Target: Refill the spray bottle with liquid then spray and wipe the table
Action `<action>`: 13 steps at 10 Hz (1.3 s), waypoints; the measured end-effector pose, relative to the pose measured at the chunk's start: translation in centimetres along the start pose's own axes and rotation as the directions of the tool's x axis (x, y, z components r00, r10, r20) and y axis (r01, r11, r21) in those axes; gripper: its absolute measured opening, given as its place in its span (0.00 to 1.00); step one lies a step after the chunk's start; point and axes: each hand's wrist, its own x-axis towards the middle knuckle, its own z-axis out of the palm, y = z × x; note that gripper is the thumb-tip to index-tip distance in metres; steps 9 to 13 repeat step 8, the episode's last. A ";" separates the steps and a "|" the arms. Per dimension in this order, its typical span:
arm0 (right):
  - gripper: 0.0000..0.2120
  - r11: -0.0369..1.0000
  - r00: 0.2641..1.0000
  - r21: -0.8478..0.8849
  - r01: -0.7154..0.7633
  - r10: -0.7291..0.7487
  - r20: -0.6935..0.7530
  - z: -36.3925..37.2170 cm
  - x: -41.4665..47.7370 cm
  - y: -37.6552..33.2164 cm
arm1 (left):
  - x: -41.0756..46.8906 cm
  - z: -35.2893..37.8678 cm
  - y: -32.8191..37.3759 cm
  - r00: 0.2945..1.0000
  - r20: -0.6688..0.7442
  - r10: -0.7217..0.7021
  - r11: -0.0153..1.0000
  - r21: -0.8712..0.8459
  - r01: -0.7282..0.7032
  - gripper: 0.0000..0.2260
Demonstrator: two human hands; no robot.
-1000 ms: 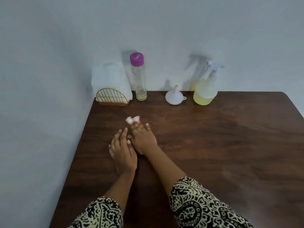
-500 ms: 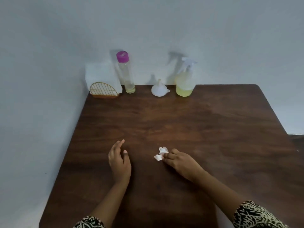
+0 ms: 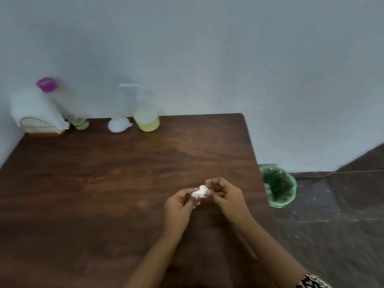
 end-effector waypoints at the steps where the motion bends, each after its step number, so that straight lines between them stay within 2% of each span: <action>1: 0.09 0.974 0.988 0.163 -0.155 0.153 0.024 -7.7 -0.6 2.0 | -0.3 9.3 1.9 1.000 -0.016 0.003 0.999 -0.034 -0.004 0.03; 2: 0.09 0.961 0.977 0.178 -0.210 0.212 0.005 -13.9 -1.1 3.0 | -0.4 16.6 2.4 0.989 0.023 0.149 0.970 0.189 -0.151 0.02; 3: 0.06 0.965 0.975 0.164 -0.205 0.216 -0.055 -19.1 -0.8 4.3 | 0.0 22.0 3.0 0.975 0.096 0.202 0.921 0.320 -0.223 0.06; 4: 0.09 0.959 0.916 0.064 -0.275 0.282 -0.287 -24.0 1.6 7.7 | 1.3 25.6 3.3 0.975 0.148 0.164 0.892 0.401 -0.210 0.15; 5: 0.08 0.926 0.805 0.021 -0.377 0.339 -0.486 -28.3 5.1 12.3 | 2.9 27.3 3.4 0.985 0.094 0.146 0.878 0.446 -0.173 0.11; 6: 0.08 0.876 0.775 -0.061 -0.478 0.388 -0.499 -30.9 9.3 17.0 | 4.4 27.4 2.9 0.989 0.042 0.139 0.844 0.518 -0.141 0.07; 7: 0.21 0.782 0.816 -0.270 -0.561 0.468 -0.339 -32.0 12.7 20.8 | 5.2 26.5 2.3 0.987 0.015 0.159 0.810 0.569 -0.139 0.07; 8: 0.23 0.770 0.802 -0.275 -0.576 0.467 -0.372 -32.5 13.9 23.2 | 5.5 25.6 1.7 0.989 -0.039 0.146 0.752 0.653 -0.085 0.08; 13: 0.23 0.770 0.802 -0.275 -0.576 0.467 -0.372 -32.5 13.9 23.2 | 5.5 25.6 1.7 0.989 -0.039 0.146 0.752 0.653 -0.085 0.08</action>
